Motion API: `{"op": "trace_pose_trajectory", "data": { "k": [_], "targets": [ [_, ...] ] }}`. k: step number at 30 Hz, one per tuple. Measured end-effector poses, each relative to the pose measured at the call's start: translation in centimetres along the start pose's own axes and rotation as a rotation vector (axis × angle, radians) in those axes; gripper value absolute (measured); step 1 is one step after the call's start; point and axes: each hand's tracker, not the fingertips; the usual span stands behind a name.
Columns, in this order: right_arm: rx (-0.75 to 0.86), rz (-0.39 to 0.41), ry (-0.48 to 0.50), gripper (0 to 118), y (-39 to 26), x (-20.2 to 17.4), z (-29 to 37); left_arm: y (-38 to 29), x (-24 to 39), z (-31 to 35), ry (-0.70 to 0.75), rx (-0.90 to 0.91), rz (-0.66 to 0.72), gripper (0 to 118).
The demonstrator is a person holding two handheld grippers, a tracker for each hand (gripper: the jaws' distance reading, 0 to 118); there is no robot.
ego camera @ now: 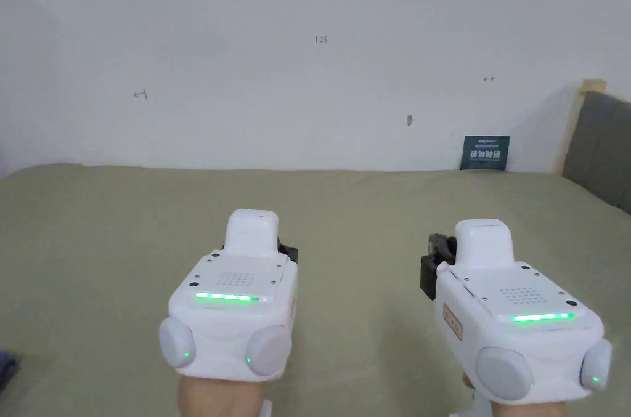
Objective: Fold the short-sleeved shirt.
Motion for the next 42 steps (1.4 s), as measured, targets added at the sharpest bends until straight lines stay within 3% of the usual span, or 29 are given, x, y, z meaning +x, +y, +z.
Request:
{"op": "trace_pose_trajectory", "data": {
  "k": [4, 8, 20, 25, 26, 27, 28, 29, 30, 42],
  "targets": [
    [0.01, -0.019, -0.004, 0, -0.1, 0.6, 0.2, -0.2, 0.2, 0.4, 0.026, 0.016, -0.029, 0],
    [0.015, 0.027, -0.015, 0, -0.2, -0.2, 0.0, 0.6, -0.7, 0.6, 0.037, 0.021, -0.004, 0],
    [0.033, 0.007, -0.008, 0, 0.0, -1.3, -0.4, 1.7, -2.2, -0.1, 0.066, 0.038, -0.024, 1],
    [0.031, -0.002, -0.003, 11, 0.6, -1.2, -0.7, 1.8, -2.5, -0.4, 0.072, 0.022, -0.002, 5],
    [0.026, -0.003, 0.0, 37, 0.8, -1.3, -0.9, 1.8, -2.6, -0.5, 0.079, 0.021, -0.005, 19],
    [0.018, 0.0, -0.005, 70, 0.9, -1.4, -1.1, 1.9, -2.5, -0.8, 0.098, 0.007, -0.022, 47],
    [0.013, -0.002, -0.012, 103, 0.9, -1.5, -1.2, 1.9, -2.6, -1.1, 0.115, -0.02, -0.031, 88],
    [0.026, -0.011, 0.01, 117, 0.6, -1.6, -1.0, 1.6, -2.6, -0.7, 0.091, -0.014, -0.018, 118],
    [0.071, -0.009, -0.029, 117, 1.2, -1.5, -1.2, 1.4, -2.5, -0.4, 0.078, 0.05, 0.003, 117],
    [0.051, 0.007, -0.017, 118, 1.2, -1.4, -0.5, 1.9, -3.1, 0.0, 0.112, 0.05, -0.006, 118]
  ]
}}
